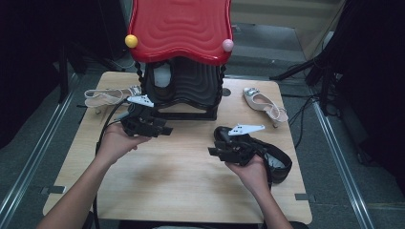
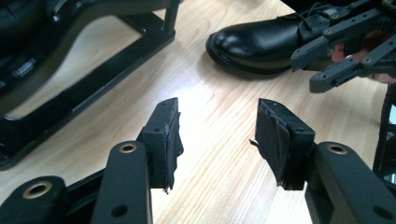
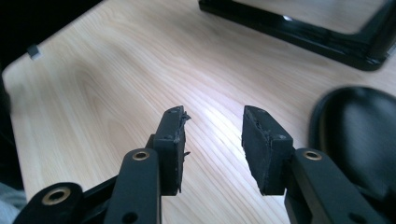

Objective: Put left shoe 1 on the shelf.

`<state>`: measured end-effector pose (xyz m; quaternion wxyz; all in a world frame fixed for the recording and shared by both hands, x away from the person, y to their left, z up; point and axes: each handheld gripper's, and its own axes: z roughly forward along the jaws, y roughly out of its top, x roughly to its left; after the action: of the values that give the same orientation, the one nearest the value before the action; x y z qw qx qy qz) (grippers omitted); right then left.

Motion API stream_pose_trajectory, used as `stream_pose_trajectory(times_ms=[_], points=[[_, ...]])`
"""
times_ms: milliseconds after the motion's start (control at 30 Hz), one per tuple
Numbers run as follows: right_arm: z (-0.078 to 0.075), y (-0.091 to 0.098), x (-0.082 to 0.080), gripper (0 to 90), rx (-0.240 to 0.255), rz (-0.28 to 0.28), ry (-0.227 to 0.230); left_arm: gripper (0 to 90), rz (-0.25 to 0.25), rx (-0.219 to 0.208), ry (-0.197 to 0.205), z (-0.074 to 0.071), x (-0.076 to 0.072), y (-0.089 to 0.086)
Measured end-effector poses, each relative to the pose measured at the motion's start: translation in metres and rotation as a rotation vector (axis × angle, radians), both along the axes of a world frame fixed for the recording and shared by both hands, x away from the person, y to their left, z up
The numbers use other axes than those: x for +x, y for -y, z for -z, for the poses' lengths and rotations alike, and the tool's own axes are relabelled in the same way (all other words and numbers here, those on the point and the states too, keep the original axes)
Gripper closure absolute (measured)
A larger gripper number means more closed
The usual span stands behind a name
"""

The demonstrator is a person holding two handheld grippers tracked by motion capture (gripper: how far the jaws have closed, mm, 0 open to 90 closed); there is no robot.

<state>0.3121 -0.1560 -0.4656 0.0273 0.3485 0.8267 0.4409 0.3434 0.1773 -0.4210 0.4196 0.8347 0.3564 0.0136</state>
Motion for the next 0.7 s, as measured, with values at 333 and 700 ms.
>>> stream_pose_trajectory(times_ms=[333,700], points=[[-0.003,0.026,-0.006,65.5,-0.015,0.049,-0.023,52.4,0.018,0.023,-0.019,0.024,-0.008,0.004],[-0.004,0.055,-0.013,63.7,-0.038,0.038,0.053,52.7,0.006,0.013,-0.05,0.044,-0.016,-0.003]])
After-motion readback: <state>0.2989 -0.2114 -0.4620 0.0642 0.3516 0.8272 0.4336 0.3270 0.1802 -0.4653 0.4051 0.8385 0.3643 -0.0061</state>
